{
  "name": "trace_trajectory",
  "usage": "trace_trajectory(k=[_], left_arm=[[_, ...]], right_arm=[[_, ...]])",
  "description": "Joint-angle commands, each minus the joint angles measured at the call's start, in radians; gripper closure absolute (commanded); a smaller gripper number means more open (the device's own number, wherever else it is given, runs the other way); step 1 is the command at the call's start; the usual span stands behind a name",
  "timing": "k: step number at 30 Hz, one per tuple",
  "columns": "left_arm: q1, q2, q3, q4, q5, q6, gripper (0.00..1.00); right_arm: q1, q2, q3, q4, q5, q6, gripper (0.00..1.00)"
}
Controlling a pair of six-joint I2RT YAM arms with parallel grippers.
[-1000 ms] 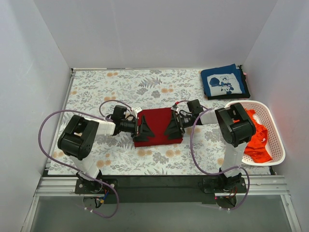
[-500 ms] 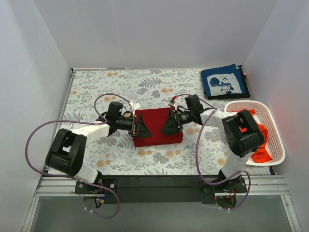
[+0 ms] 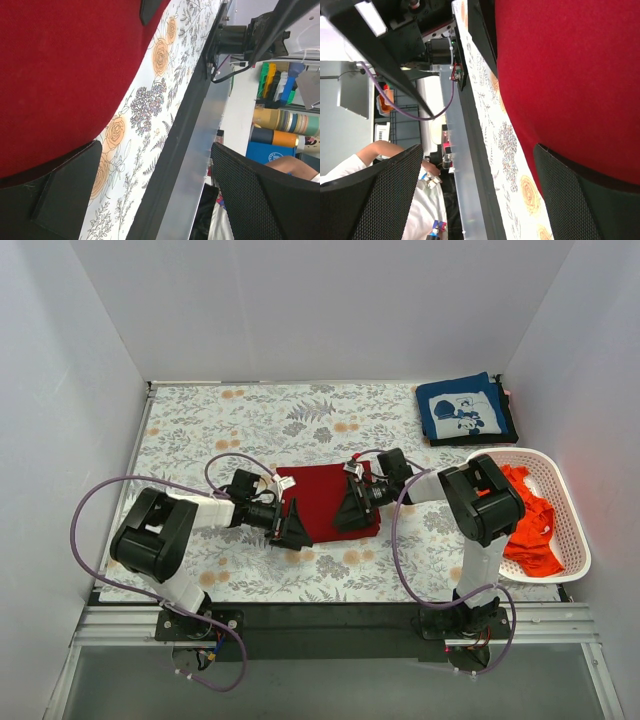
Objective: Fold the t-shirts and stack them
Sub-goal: Fold the tshirt
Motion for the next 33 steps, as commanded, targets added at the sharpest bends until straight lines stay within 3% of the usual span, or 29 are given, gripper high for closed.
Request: trace_trajectory(k=[1,8,14,20,24,28,33], left_arm=[[0.052,0.035,-0.006,-0.045,-0.084,0.057,0.07],[0.093,0.09,0.011,-0.058,-0.097,0.039,0.07],[0.097,0.101,0.008,-0.053,-0.106,0.025,0.07],[0.097,0.098,0.014,-0.051,-0.11,0.025,0.07],[0.097,-0.017,0.047,-0.053,-0.106,0.045,0.07],[0.074,-0.195,0.199,-0.094,-0.188,0.095,0.07],[-0.034,-0.264,0.357,-0.16,-0.359,0.343,0.07]], right_arm=[[-0.041,0.035,-0.049,-0.072,0.103,-0.081,0.02],[-0.099,-0.061,-0.032,-0.342,0.114,-0.29,0.02],[-0.177,-0.015,-0.039,-0.488,0.111,-0.442,0.02],[-0.179,-0.069,-0.02,-0.524,0.129,-0.457,0.02],[-0.193,-0.067,0.023,-0.602,0.192,-0.555,0.02],[-0.204,-0.193,0.13,-0.704,0.188,-0.598,0.02],[-0.216,-0.316,0.228,-0.712,0.276,-0.58,0.02]])
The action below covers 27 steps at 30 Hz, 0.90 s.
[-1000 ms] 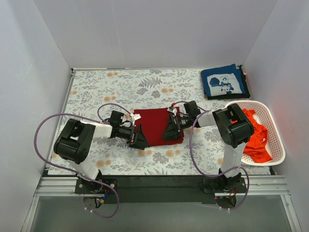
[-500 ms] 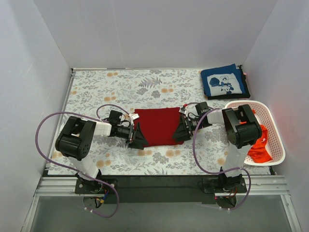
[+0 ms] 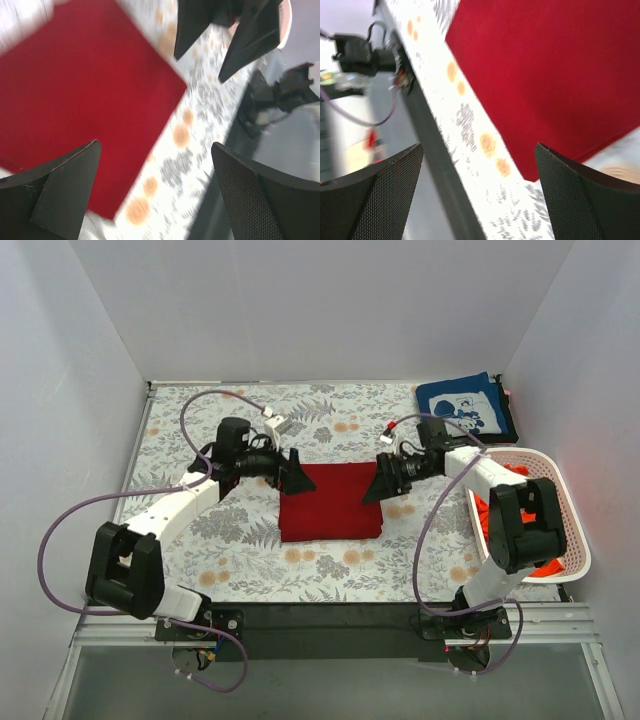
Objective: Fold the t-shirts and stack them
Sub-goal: Fold the tshirt, then neatly place the folded tshirt to the corner
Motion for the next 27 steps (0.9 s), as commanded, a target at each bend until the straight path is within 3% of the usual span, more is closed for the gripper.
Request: trace_trajectory(k=[1,6,12,17,27], left_arm=[[-0.087,-0.06,0.098,-0.032,-0.172,0.235,0.07],[-0.251,0.012,0.153,-0.038,-0.28,0.438,0.1],[-0.473,0.141,0.17,0.011,-0.405,0.617,0.38],[-0.579,0.244,0.185,0.049,-0.475,0.725,0.58],[-0.661,0.365,0.202,0.146,-0.476,0.815,0.6]], right_arm=[[-0.013,-0.125,0.086,-0.034,0.128,-0.029,0.02],[-0.042,-0.168,0.083,0.005,0.316,0.025,0.02],[-0.16,-0.151,0.021,0.062,0.308,0.15,0.02],[-0.183,-0.156,0.008,0.081,0.29,0.167,0.02],[-0.194,-0.119,-0.049,0.127,0.273,0.204,0.02]])
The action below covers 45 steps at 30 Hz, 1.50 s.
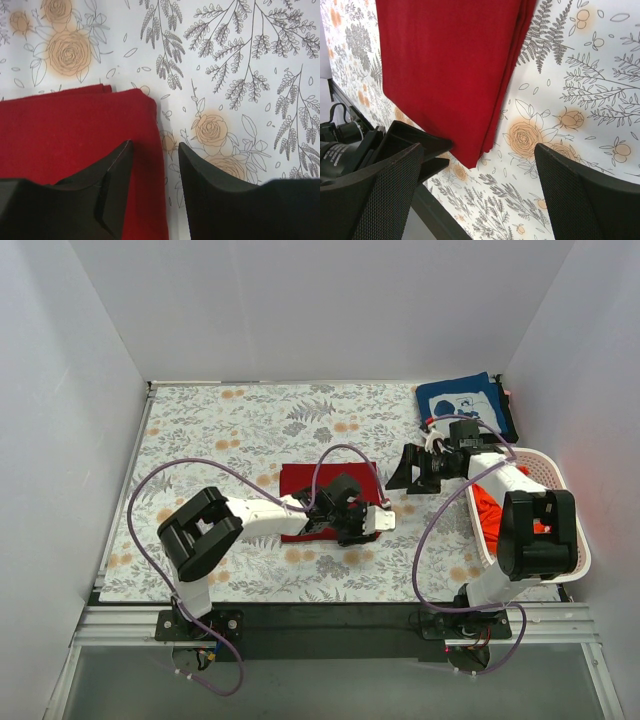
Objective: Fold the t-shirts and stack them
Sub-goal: Neatly place the folded tshirt to the corner
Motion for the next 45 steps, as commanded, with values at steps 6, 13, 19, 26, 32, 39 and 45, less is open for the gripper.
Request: trace_trajectory(k=[6,13,19,26,32,39,45], left_arm=[[-0.041,0.048,0.059,0.076,-0.006,0.076,0.6],[-0.047,0.098,0.054,0.078,-0.008,0.122,0.67],[-0.044,0.081,0.036,0.076,-0.02,0.092,0.97],[0.008,0.003,0.088,0.086,0.05,-0.068,1.0],[0.048,-0.025,0.123,0.086,0.086,-0.128,1.0],[0.061,-0.045,0.133,0.113,0.1,-0.171,1.0],[0.062,-0.067,0.11,0.115,0.115,-0.185,1.0]], right_arm=[[-0.008,-0.006,-0.068,0.078,-0.023,0.049,0.02],[-0.006,-0.021,-0.116,0.108,-0.035,0.086,0.02],[-0.008,-0.02,-0.207,0.212,-0.072,0.185,0.02],[-0.005,-0.006,-0.345,0.491,-0.102,0.398,0.02],[0.03,0.017,-0.421,0.69,-0.067,0.552,0.02],[0.076,0.077,-0.447,0.772,0.04,0.716,0.02],[0.122,0.144,-0.416,0.892,0.14,0.828,0.12]])
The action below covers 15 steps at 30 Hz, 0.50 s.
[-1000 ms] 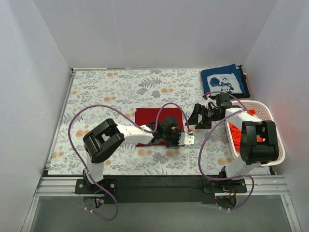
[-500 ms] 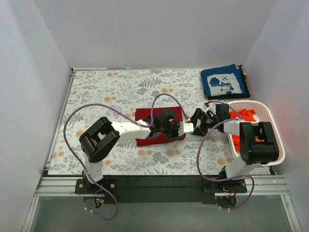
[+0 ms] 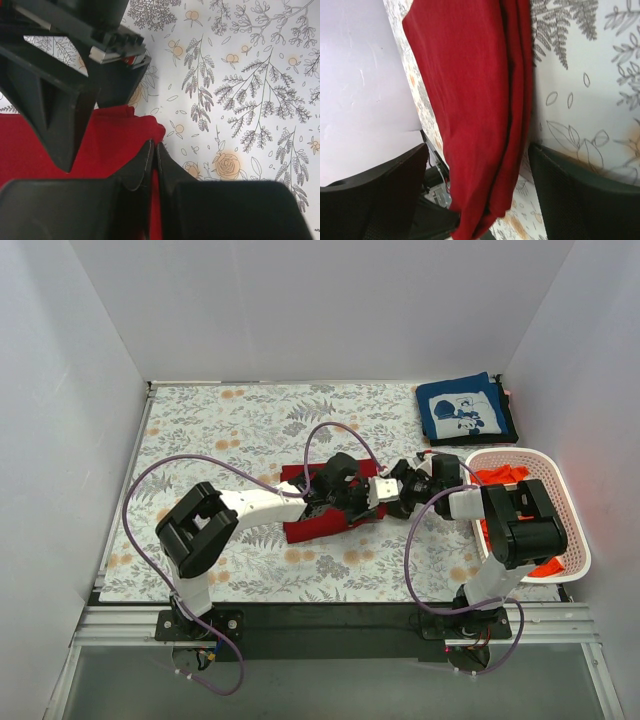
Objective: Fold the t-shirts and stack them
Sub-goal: Neatly place the folded tshirt to the corner
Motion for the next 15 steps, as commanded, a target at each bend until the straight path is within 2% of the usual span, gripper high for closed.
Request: trace_trajectory(k=[1,3,13,15], left_arm=[[0.005,-0.089,0.007,0.038,0.038,-0.018,1.0],[0.005,-0.094,0.003,0.037,0.038,-0.023,1.0],[0.006,-0.088,0.001,0.035,0.053,-0.046,1.0],[0.008,-0.086,0.003,0.035,0.052,-0.049,1.0]], right_arm=[[0.025,0.067,0.011,0.065,0.172,0.06,0.14],[0.032,0.096,0.03,0.072,0.196,0.077,0.19],[0.095,0.2,0.122,0.066,0.285,0.101,0.32],[0.097,0.217,0.14,0.065,0.284,0.104,0.38]])
